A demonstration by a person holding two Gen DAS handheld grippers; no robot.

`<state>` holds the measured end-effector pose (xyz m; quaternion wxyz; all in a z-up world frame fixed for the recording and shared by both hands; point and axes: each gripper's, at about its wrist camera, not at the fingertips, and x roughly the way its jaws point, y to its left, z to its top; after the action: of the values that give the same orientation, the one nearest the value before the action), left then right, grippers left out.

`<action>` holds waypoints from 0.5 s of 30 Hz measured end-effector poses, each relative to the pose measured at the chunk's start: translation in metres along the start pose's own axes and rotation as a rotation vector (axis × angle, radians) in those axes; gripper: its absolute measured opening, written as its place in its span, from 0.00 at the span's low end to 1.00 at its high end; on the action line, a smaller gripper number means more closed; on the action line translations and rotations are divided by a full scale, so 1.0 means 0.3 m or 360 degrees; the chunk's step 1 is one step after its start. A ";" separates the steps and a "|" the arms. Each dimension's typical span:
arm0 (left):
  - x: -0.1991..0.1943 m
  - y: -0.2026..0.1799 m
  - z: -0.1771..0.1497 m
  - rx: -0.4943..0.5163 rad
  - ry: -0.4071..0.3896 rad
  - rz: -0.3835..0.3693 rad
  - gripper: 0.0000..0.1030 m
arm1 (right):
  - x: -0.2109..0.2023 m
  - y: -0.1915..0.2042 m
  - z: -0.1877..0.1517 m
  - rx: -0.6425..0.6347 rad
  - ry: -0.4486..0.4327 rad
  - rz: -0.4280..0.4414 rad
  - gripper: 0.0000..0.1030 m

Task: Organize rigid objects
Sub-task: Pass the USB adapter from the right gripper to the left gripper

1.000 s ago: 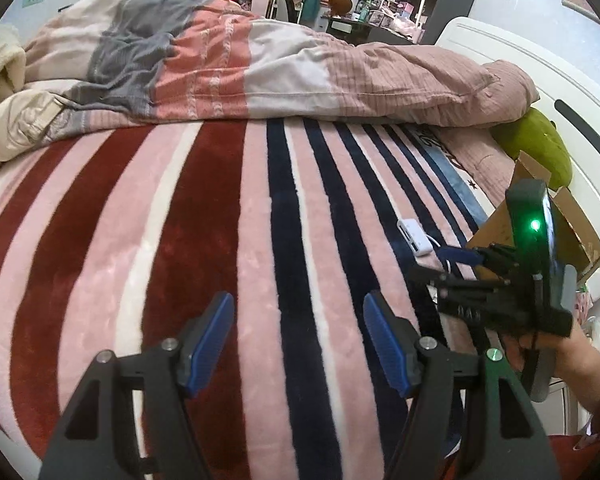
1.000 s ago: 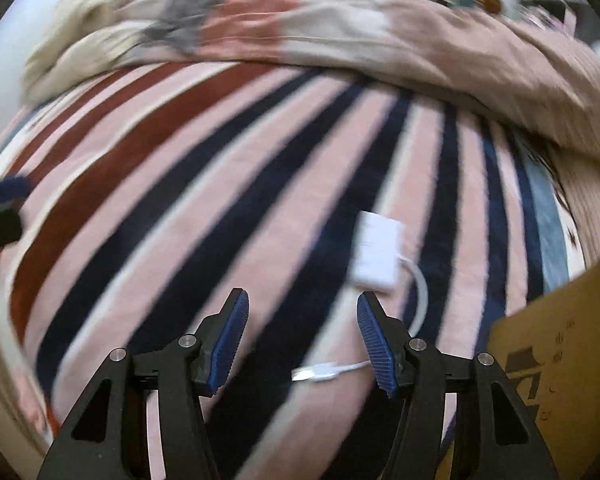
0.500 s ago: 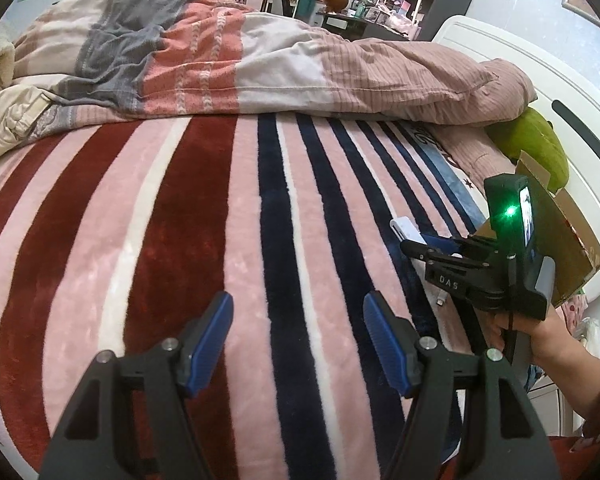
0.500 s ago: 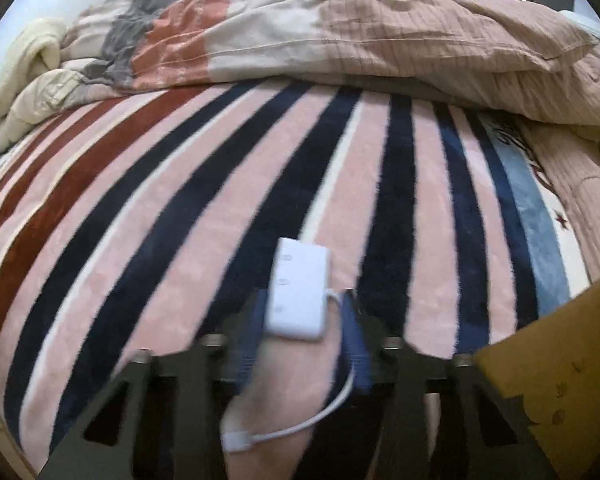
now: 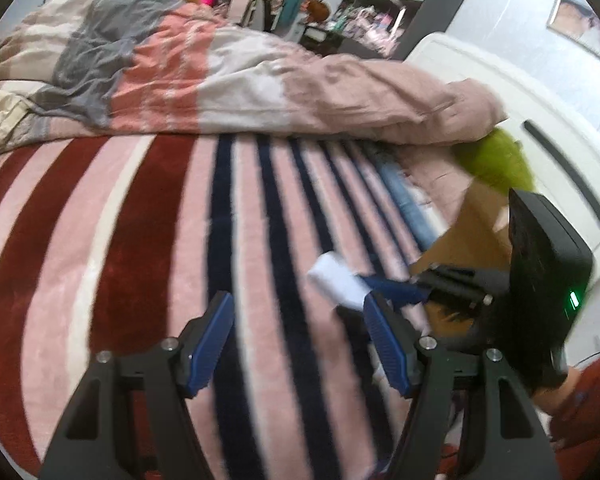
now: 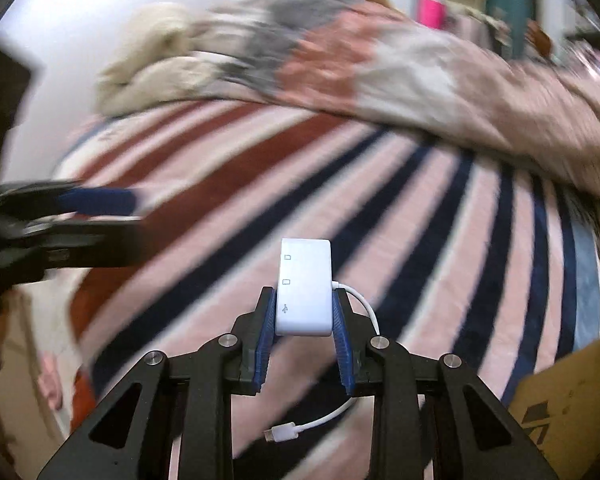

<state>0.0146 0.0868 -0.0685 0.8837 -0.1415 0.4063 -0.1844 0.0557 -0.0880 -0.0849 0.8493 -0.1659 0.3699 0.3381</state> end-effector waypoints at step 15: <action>-0.112 -0.485 0.247 0.0327 -0.0130 -0.0208 0.30 | -0.542 -0.039 0.088 -0.0237 -0.0445 -0.0017 0.22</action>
<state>0.0207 -0.0209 0.0586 0.8954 -0.0838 0.3389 -0.2765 -0.0034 -0.1557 0.0535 0.8797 -0.1818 0.2210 0.3799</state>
